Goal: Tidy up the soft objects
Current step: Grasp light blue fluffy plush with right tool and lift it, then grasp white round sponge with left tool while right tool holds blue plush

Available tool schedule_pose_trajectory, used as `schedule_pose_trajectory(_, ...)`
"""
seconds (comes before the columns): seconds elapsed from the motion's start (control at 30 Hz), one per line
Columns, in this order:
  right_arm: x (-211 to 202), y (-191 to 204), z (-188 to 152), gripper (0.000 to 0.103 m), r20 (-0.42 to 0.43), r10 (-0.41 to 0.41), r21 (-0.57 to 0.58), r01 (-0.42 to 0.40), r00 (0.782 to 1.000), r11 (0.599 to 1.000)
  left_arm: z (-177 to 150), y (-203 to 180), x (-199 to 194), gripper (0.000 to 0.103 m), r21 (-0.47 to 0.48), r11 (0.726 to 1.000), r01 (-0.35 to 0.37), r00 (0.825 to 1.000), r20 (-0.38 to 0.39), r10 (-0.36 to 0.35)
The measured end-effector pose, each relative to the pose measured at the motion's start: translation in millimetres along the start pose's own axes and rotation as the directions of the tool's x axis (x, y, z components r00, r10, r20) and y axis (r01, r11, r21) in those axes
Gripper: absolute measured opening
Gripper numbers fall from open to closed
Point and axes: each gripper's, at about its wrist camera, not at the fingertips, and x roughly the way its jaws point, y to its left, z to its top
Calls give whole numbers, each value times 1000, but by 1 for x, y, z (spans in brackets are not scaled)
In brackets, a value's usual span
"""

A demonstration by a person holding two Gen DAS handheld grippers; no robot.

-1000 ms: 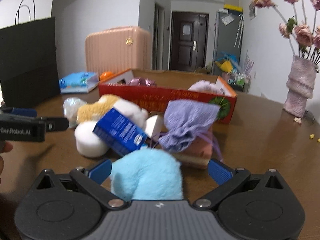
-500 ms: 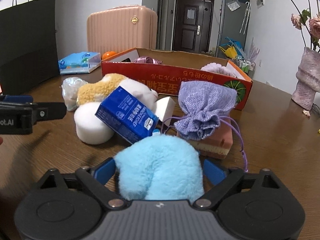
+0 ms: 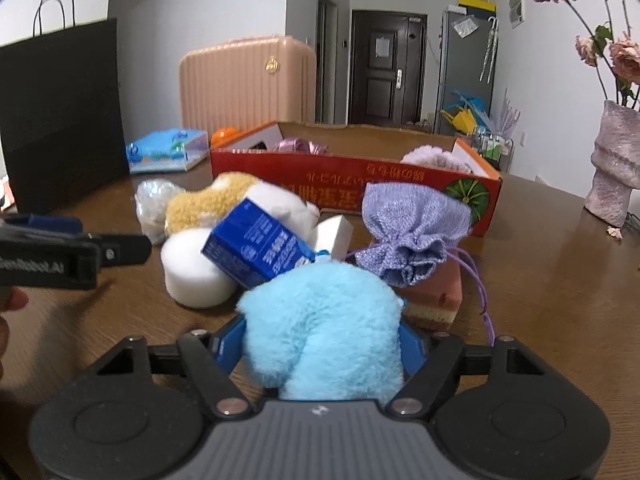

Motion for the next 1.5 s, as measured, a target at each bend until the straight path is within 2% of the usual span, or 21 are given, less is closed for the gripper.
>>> schedule_pose_trajectory(0.47,-21,-26,0,74,101,-27,94,17,995,995,-1,-28,9,103,90,996,1,999,-38,3)
schedule_pose_trajectory(0.8,-24,-50,-2,74,114,-62,171,42,992,984,1,-54,34,103,167,985,-43,995,-84,58)
schedule_pose_trajectory(1.17,-21,-50,-4,74,100,-66,183,47,993,982,6,-62,62,103,178,983,-47,987,-143,73)
schedule_pose_trajectory(1.2,-21,-49,-4,74,100,-66,181,47,993,982,7,-62,63,102,173,984,-47,986,-147,73)
schedule_pose_trajectory(1.37,-19,-48,-4,75,92,-70,174,53,993,983,7,-59,66,77,151,989,-10,986,-164,36)
schedule_pose_trajectory(1.4,-18,-47,-5,75,89,-72,173,56,993,983,6,-59,67,75,151,989,1,985,-171,25)
schedule_pose_trajectory(1.47,-18,-47,-5,75,86,-78,169,63,993,984,6,-60,65,63,152,988,18,985,-170,8)
schedule_pose_trajectory(1.5,-17,-47,-5,75,83,-79,167,65,993,984,6,-60,65,61,152,988,27,986,-170,-1)
